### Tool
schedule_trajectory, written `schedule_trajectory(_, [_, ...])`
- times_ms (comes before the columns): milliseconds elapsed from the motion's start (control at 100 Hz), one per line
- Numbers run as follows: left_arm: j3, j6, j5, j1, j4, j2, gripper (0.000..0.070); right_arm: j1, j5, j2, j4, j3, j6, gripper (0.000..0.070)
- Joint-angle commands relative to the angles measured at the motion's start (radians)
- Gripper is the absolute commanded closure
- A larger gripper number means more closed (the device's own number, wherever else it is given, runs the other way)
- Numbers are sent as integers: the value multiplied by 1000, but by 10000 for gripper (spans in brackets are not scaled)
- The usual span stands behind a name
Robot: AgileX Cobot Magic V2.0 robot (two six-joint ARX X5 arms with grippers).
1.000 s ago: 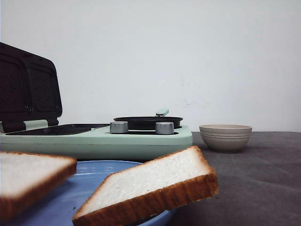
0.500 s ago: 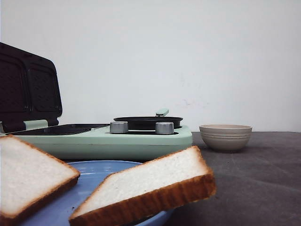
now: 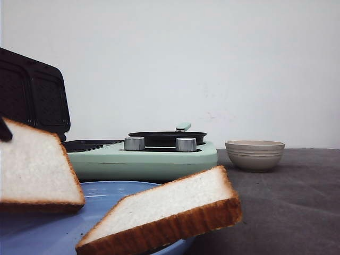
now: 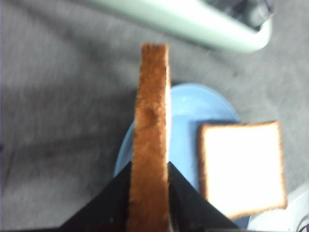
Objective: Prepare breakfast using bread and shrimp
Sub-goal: 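Grasp the bread slice edge with the left gripper and lift it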
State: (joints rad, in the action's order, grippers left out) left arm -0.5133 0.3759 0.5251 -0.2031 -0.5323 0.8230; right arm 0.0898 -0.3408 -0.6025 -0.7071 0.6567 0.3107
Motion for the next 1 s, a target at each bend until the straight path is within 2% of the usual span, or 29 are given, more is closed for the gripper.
schedule_trajectory(0, [-10,-32,0,-2,29,-7,690,2,-2,-3,3,16,-12,700])
schedule_trajectory(300, [-10,-43,-6,-27,159,-70,690,1,-2,-3,3,16,-12,700])
schedule_trajectory(640, [-10,-72,-49,-45,218,-72,690,1,-2,-3,3,16,-12,700])
schedule_trajectory(750, [-30,-90,-101,-49,236,-72,690,2,-2,-3,3,16,-11,700])
schedule_trajectory(990, [-153,-209,-260,-68,242,-44,690,2,-2,-3,3,16,-11,700])
